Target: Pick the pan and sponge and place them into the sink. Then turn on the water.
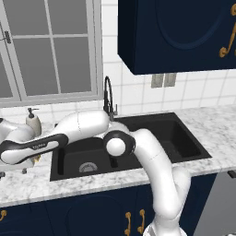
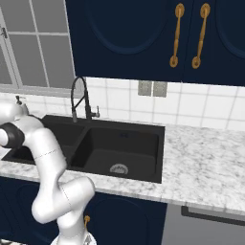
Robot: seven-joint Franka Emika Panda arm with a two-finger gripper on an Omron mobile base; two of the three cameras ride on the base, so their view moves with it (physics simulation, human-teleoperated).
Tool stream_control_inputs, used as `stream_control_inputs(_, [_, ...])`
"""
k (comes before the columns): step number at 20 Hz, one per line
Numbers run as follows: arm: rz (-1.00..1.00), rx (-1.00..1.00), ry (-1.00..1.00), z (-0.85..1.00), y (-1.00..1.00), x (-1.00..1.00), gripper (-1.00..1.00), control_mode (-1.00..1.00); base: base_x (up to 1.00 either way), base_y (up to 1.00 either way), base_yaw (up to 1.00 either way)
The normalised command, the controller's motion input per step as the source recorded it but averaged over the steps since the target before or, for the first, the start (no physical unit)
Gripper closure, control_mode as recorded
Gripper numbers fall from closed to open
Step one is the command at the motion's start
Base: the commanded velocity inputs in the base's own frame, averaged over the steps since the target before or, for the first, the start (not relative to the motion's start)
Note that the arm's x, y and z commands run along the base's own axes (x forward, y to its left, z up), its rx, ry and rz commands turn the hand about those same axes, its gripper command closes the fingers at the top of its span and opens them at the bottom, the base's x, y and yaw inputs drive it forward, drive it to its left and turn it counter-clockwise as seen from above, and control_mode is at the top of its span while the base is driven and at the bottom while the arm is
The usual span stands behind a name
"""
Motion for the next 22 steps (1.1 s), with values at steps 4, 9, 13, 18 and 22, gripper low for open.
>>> stream_control_inputs(4, [0.00,-0.01,0.00,-0.15,0.31,0.00,-1.00,-1.00,0.00,0.00,0.00])
stream_control_inputs(9, [0.00,0.00,0.00,-0.19,0.25,0.00,-1.00,-1.00,0.00,0.00,0.00])
stream_control_inputs(13, [0.00,0.00,0.00,-0.20,0.26,0.00,-1.00,-1.00,0.00,0.00,0.00])
stream_control_inputs(18, [0.00,0.00,0.00,-0.25,0.27,0.00,-1.00,-1.00,0.00,0.00,0.00])
stream_control_inputs(22, [0.00,0.00,0.00,-0.22,0.20,0.00,-1.00,-1.00,0.00,0.00,0.00])
